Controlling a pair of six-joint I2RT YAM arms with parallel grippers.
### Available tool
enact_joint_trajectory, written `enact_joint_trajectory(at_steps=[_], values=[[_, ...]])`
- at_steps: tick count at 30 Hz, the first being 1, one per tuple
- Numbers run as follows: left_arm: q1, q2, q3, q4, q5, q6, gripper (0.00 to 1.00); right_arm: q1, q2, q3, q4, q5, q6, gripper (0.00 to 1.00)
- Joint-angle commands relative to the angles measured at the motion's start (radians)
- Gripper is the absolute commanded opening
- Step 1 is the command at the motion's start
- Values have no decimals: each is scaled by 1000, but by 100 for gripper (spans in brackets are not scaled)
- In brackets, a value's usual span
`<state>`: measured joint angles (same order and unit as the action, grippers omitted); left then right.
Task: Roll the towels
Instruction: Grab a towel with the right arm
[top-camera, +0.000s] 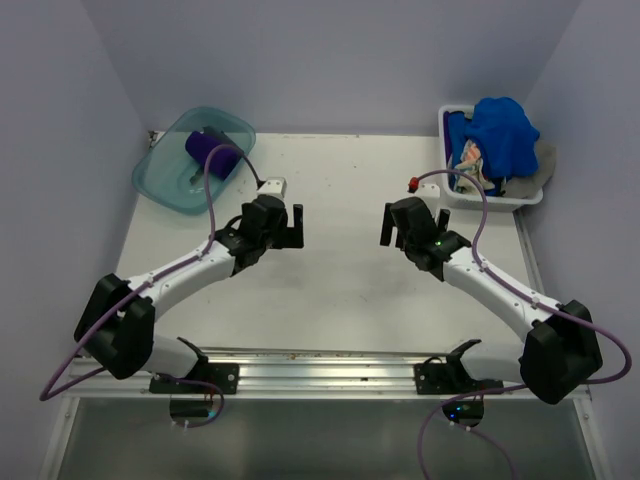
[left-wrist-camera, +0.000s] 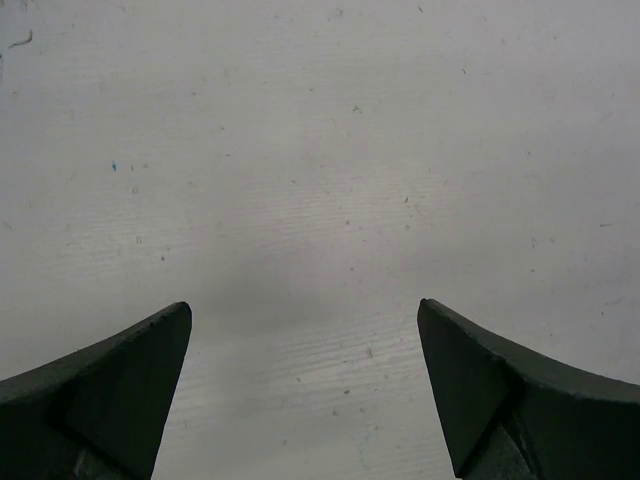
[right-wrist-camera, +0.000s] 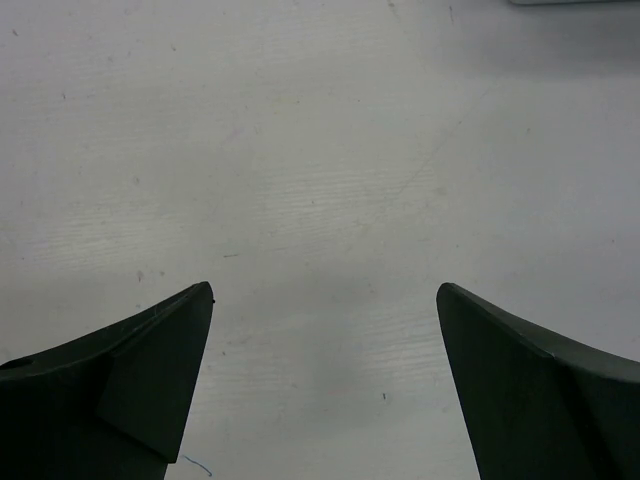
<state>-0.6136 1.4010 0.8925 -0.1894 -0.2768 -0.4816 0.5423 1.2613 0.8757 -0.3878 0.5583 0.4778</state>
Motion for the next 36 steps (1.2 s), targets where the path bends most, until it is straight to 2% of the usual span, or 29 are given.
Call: enact_joint_trajectory(at_steps=[1,7,11,13,14,18,21,26,27,29,30,33,35,36], values=[[2,6,40,24,-24,-18,100,-1,-22,-4,33,34,10,98],[3,16,42,42,-6,-14,100,-1,-56,-30,88,-26,-50,99],[3,16,40,50,-15,-11,100,-2,-54,-12,80,35,-73,98],[3,21,54,36,-10,-12,100,-28,-30,17,55,89,-90,95],[3,27,66,21,-3,-11,100,-57,-20,54,46,74,-88,95],[3,78,146,-79,24,5,100,-334,4,114,82,-83,-28,95],[3,69,158,-96,28,9,100,-431,76,207,76,-118,2,95],[3,62,167,-110,33,20,100,-547,188,359,50,-135,45,91],[3,65,172,-114,30,18,100,-611,222,377,52,-161,51,91],[3,59,168,-124,33,12,100,-651,266,451,44,-190,62,94],[2,53,164,-124,33,12,100,-682,317,482,34,-199,64,98],[3,35,138,-116,28,6,100,-722,383,604,-9,-204,47,99],[3,29,128,-119,33,6,99,-742,438,676,-23,-222,36,97],[3,30,123,-120,37,6,100,-748,455,698,-28,-231,35,92]])
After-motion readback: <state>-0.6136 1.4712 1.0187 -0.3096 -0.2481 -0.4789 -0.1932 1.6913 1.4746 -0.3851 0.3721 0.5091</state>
